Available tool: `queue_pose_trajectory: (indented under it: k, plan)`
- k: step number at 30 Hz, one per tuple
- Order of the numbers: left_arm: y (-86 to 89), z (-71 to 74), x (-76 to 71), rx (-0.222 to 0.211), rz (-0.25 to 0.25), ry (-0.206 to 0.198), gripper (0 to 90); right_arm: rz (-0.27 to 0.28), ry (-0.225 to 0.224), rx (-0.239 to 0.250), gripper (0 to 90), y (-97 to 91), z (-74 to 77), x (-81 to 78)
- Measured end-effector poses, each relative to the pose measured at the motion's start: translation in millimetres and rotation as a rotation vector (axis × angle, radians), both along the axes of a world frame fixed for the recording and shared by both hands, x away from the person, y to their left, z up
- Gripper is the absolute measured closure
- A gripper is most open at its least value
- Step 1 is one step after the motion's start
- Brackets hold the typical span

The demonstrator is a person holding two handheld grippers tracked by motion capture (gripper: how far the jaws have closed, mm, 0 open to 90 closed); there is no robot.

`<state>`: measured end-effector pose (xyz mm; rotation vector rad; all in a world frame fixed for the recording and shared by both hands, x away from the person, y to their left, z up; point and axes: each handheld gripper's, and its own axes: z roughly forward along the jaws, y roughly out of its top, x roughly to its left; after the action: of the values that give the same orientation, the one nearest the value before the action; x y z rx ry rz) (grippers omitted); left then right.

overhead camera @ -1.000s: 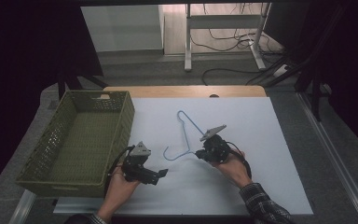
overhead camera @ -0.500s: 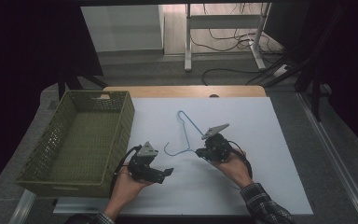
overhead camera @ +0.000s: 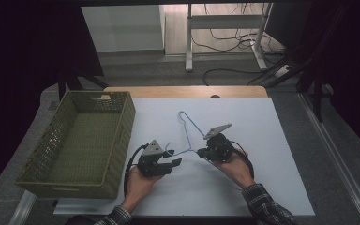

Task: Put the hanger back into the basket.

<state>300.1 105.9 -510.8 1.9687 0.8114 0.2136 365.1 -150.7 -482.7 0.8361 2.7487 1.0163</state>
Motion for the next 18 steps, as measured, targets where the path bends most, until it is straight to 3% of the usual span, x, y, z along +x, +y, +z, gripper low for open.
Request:
queue_pose_trajectory:
  k: [5, 12, 15, 18]
  plan:
    - [-0.2, 2.6, 0.7, -0.010, -0.007, 0.006, 54.6, -0.006, 0.004, 0.009, 87.1, -0.6, 0.6, 0.2]
    - [-0.7, 3.7, 1.4, -0.013, -0.006, 0.007, 51.5, -0.012, 0.009, 0.015, 85.1, -1.6, 1.0, 0.4]
    - [-1.3, 4.9, 1.8, -0.015, -0.007, 0.008, 50.1, -0.023, -0.024, 0.011, 71.1, -2.6, 5.0, -0.7]
    - [-1.6, 5.9, 2.3, -0.013, -0.010, 0.011, 49.1, -0.029, -0.042, 0.007, 65.0, -0.7, 9.2, -2.7]
